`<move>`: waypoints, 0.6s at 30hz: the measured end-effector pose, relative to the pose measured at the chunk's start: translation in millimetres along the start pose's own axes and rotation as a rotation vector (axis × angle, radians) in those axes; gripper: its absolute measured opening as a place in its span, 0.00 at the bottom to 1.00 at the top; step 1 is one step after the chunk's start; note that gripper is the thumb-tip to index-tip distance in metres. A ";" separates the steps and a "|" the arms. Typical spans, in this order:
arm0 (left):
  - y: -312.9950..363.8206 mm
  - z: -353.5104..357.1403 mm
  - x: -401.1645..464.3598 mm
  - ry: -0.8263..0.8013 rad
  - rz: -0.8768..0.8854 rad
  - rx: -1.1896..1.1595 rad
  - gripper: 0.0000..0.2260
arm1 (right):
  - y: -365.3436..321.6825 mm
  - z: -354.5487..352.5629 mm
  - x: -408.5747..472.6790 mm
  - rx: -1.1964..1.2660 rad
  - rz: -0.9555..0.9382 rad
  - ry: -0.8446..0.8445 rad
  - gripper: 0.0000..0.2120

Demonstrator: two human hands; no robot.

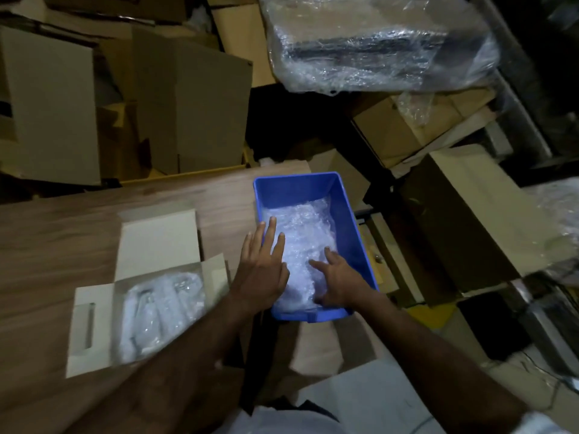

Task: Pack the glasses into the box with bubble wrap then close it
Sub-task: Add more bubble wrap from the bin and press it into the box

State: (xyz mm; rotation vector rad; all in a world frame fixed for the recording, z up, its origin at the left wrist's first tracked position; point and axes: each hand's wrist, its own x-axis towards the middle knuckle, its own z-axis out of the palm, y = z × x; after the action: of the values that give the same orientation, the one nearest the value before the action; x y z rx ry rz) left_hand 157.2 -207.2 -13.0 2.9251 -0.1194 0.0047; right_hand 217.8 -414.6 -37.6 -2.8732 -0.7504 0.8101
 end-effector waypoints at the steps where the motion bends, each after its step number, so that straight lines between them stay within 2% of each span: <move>1: 0.8 4.3 3.3 -0.043 -0.022 0.008 0.30 | 2.1 2.0 7.5 -0.026 -0.038 -0.025 0.48; 3: 0.9 12.9 6.6 -0.094 -0.047 -0.002 0.31 | 2.4 6.7 21.0 -0.095 -0.112 -0.044 0.44; 6: 0.1 17.8 6.1 -0.071 -0.049 -0.006 0.30 | 0.3 10.3 35.4 -0.141 -0.198 -0.045 0.26; 8: 0.2 18.6 5.3 -0.054 -0.049 -0.020 0.30 | -0.8 8.9 39.5 -0.148 -0.216 -0.046 0.19; 13: 2.0 20.1 5.6 -0.018 -0.054 -0.075 0.30 | 1.7 6.2 41.8 -0.151 -0.264 0.053 0.14; 16: 1.1 19.9 5.8 -0.012 -0.053 -0.088 0.30 | 6.7 5.4 37.3 -0.024 -0.237 0.114 0.10; 18: 1.2 19.3 6.0 -0.010 -0.052 -0.088 0.30 | 10.4 6.1 31.4 0.107 -0.188 0.222 0.10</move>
State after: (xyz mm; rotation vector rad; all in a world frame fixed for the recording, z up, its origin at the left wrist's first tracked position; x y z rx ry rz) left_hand 162.9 -213.0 -31.6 2.8394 -0.0444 -0.0226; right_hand 242.6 -409.4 -59.7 -2.6880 -0.9005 0.4831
